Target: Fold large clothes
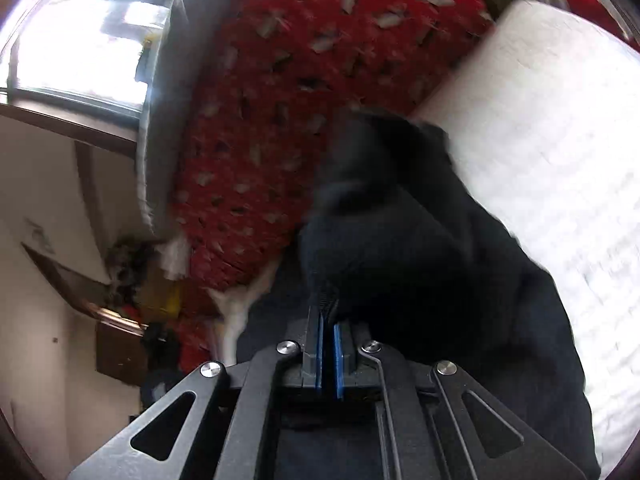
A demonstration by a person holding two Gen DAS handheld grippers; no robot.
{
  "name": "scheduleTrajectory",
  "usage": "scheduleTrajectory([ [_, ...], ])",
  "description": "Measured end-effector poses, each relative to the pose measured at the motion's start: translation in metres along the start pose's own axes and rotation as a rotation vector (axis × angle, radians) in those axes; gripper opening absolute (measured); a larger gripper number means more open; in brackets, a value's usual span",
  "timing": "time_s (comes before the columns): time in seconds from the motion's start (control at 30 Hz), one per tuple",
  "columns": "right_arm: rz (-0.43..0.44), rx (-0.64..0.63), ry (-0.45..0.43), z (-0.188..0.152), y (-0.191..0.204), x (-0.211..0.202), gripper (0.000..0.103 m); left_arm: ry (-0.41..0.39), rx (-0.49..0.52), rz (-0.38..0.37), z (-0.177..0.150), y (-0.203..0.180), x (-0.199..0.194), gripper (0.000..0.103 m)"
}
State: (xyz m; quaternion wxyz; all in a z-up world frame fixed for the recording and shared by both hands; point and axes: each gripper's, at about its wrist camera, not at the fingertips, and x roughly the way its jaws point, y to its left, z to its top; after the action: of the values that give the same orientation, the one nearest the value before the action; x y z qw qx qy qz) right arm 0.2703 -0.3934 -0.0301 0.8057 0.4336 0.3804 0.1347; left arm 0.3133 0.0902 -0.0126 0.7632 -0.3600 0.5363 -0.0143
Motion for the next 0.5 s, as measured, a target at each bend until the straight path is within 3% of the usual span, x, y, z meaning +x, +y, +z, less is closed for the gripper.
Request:
scheduleTrajectory([
  [0.07,-0.143,0.013,0.097,-0.008,-0.025,0.024,0.006,0.079,-0.024,-0.003,-0.006,0.014,0.015,0.006],
  [0.1,-0.2,0.071,0.174,-0.016,-0.046,0.035,0.008,0.079,-0.015,-0.029,-0.009,0.016,0.01,0.006],
  [0.13,-0.182,0.115,0.193,-0.021,-0.055,0.034,0.007,0.074,0.007,-0.042,-0.012,0.015,0.003,0.006],
  [0.17,-0.138,0.143,0.171,-0.025,-0.057,0.023,0.013,0.064,0.055,-0.054,-0.018,0.01,-0.01,0.006],
  [0.2,-0.149,0.11,0.144,-0.026,-0.051,0.012,0.014,0.05,0.103,-0.069,-0.024,0.003,-0.022,0.006],
  [0.3,-0.133,-0.066,-0.004,-0.025,-0.017,-0.024,0.017,-0.036,0.304,-0.082,-0.043,-0.035,-0.047,0.01],
  [0.37,-0.142,-0.171,-0.093,-0.02,0.003,-0.034,0.033,-0.076,0.417,-0.063,-0.052,-0.059,-0.042,0.034],
  [0.4,-0.155,-0.204,-0.108,-0.018,0.007,-0.03,0.033,-0.083,0.443,-0.011,-0.055,-0.067,-0.03,0.04],
  [0.47,-0.235,-0.23,-0.061,-0.014,0.003,-0.005,0.029,-0.022,0.445,0.067,-0.053,-0.068,0.002,0.041],
  [0.5,-0.311,-0.215,-0.014,-0.013,-0.007,0.01,0.027,0.08,0.415,0.123,-0.052,-0.062,0.031,0.041],
])
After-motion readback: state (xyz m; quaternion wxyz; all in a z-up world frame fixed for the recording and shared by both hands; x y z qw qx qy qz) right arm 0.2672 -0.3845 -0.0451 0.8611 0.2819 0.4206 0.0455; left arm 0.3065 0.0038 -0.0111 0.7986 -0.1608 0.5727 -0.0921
